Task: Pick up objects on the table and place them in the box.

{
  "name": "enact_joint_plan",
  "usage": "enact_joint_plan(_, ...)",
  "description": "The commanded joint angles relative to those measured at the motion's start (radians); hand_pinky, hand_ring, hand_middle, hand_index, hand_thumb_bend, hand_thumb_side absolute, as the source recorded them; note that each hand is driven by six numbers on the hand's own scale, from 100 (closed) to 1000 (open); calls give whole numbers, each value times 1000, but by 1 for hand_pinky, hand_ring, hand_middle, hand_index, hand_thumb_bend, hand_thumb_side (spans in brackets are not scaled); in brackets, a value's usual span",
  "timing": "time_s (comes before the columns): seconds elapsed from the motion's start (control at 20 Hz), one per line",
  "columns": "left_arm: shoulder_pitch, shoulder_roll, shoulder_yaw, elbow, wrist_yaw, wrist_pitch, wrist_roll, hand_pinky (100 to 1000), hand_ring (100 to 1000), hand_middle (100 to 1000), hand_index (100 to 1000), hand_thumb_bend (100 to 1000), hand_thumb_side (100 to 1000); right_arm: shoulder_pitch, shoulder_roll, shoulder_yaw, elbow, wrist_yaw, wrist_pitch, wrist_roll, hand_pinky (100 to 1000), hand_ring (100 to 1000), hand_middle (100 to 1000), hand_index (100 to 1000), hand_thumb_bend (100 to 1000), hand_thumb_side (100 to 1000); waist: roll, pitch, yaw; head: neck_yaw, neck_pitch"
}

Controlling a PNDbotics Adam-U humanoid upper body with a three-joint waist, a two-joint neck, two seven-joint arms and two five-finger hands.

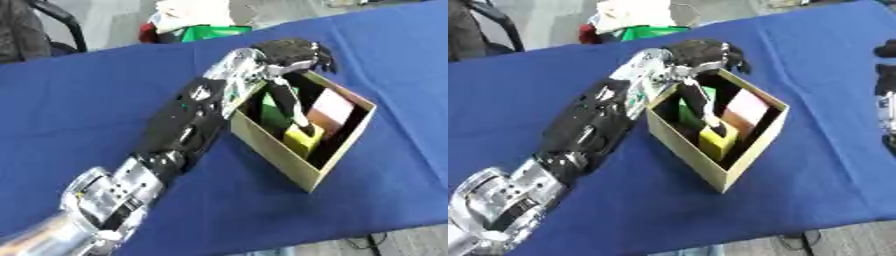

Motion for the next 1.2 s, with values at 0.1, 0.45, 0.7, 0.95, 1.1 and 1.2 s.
enact_joint_plan(0.1,-12,55,54,-85,41,51,55,725,675,672,829,760,571,-1,-4,-8,-21,2,6,-1,825,912,711,920,100,551,-14,-20,11,-9,-4)
enact_joint_plan(0.45,80,186,139,-253,146,75,160,684,670,649,806,491,587,18,-4,-20,-21,12,29,-11,817,913,710,918,100,555,-21,-27,73,-38,7)
enact_joint_plan(0.7,169,246,156,-377,222,100,237,668,677,648,803,402,563,20,-4,-20,-21,15,37,-14,813,916,716,918,100,556,-27,-23,100,-30,8)
enact_joint_plan(0.95,283,284,246,-503,300,169,314,658,686,661,809,355,571,25,-8,-28,-21,30,38,-24,810,918,733,918,100,555,-36,-3,173,-34,3)
enact_joint_plan(1.1,360,258,270,-579,347,215,361,654,683,666,813,332,589,26,-6,-25,-21,36,38,-28,808,921,743,920,100,555,-33,7,189,-32,1)
enact_joint_plan(1.2,410,241,270,-619,378,245,392,651,682,664,814,324,593,27,-5,-21,-21,38,40,-28,807,923,750,920,100,551,-32,12,191,-33,3)
